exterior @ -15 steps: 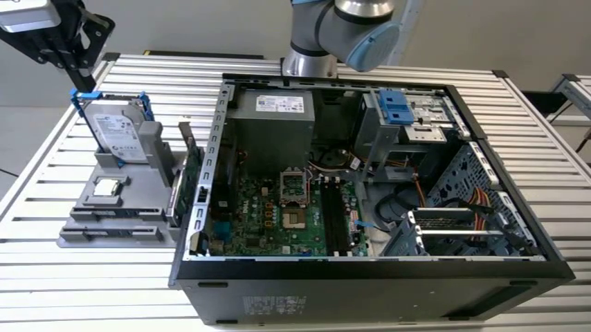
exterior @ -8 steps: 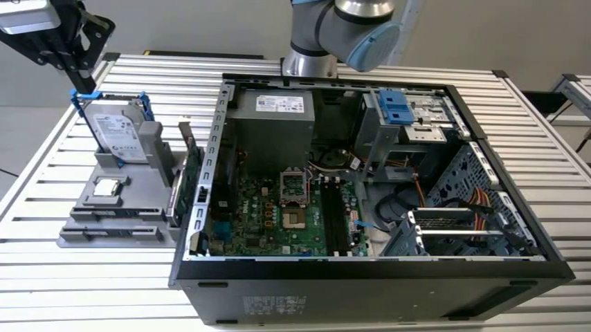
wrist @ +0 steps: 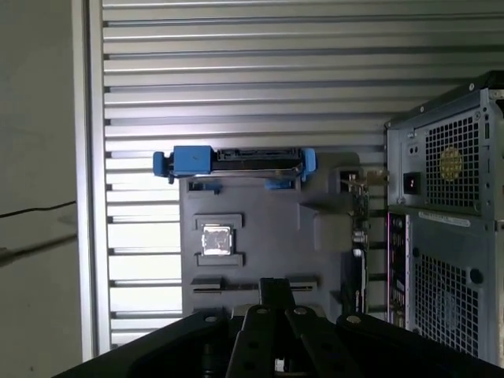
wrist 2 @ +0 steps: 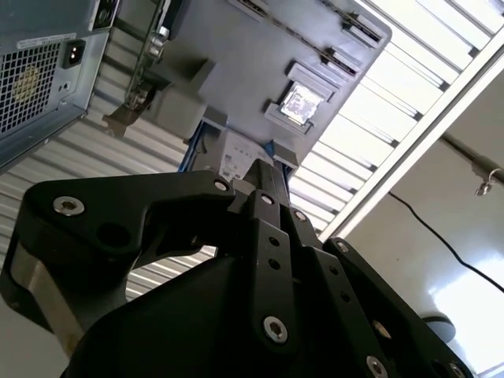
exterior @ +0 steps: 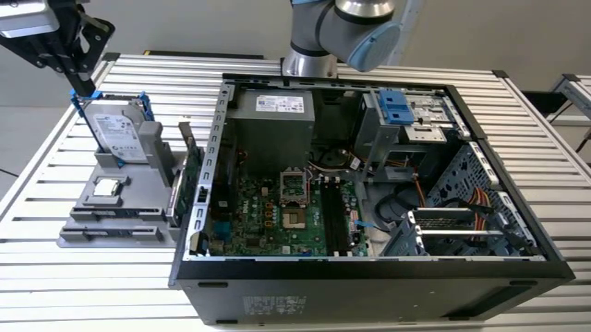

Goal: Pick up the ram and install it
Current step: 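Reach for the ram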

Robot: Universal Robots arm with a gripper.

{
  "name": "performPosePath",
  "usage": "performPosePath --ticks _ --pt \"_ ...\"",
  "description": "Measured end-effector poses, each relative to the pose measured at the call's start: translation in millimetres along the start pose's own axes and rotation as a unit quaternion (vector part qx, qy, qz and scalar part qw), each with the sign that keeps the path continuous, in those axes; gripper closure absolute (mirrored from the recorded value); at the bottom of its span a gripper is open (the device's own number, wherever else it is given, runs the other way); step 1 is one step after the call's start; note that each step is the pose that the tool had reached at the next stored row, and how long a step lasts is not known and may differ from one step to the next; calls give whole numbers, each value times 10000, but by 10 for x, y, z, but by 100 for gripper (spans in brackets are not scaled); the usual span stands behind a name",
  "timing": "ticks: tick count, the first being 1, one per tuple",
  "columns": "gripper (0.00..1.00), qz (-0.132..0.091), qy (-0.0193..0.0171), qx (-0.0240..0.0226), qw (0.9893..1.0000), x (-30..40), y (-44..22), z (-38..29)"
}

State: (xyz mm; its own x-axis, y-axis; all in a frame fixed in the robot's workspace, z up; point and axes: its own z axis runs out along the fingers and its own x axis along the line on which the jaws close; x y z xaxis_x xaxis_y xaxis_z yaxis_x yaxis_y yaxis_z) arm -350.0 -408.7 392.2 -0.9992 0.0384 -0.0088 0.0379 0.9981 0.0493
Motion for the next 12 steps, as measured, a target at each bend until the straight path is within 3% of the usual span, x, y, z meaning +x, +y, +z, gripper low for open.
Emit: performPosePath --ticks 8,12 --pt "100 -1 0 0 10000 -1 -19 0" --pt "100 0 0 -2 10000 -5 -83 -4"
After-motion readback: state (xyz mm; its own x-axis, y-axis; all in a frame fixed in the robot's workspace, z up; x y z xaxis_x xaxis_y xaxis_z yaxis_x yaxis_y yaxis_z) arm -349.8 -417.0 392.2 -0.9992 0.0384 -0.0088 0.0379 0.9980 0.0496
